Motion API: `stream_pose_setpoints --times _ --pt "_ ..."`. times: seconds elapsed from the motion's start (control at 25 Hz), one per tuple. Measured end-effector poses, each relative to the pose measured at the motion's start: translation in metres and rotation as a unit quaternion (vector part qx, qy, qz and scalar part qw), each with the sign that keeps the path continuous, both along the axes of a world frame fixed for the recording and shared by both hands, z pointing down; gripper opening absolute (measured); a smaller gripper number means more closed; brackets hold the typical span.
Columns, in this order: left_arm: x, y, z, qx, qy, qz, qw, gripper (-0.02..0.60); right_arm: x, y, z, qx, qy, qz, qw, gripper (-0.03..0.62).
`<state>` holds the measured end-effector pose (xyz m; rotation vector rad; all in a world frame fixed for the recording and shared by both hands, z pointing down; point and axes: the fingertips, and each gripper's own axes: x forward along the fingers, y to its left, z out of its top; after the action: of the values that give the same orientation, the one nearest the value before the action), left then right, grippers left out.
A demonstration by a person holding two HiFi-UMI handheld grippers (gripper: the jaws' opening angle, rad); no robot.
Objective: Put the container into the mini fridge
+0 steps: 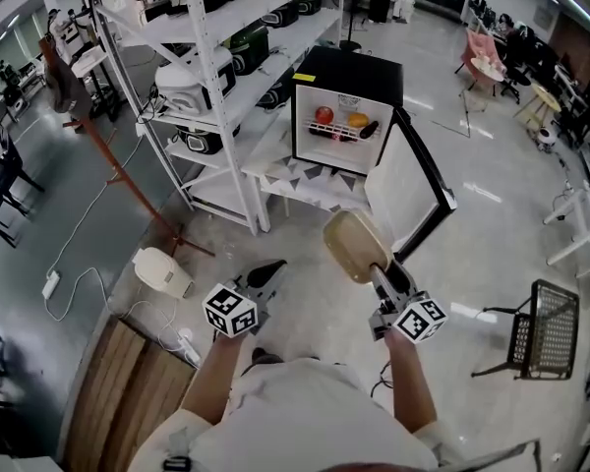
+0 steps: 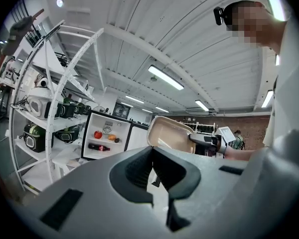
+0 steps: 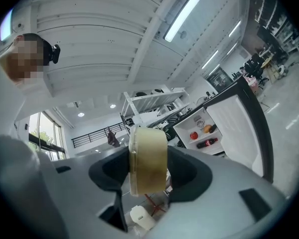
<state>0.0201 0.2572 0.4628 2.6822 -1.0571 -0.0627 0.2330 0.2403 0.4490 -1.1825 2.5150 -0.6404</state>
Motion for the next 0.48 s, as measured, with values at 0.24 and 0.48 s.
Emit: stream_pose_setpoints --times 0.24,0.48 --pt "0.007 -0.005 0.006 -0.002 -0.002 -0.007 1.0000 0.005 0.011 -0.006 0.000 0.003 0.007 -0.010 1.000 0.229" --pt "0.014 -0.021 0.003 0.007 -0.003 -0.007 0.9999 0.005 0.017 -0.021 0.008 -0.004 -0.003 -0.007 1.000 0.229"
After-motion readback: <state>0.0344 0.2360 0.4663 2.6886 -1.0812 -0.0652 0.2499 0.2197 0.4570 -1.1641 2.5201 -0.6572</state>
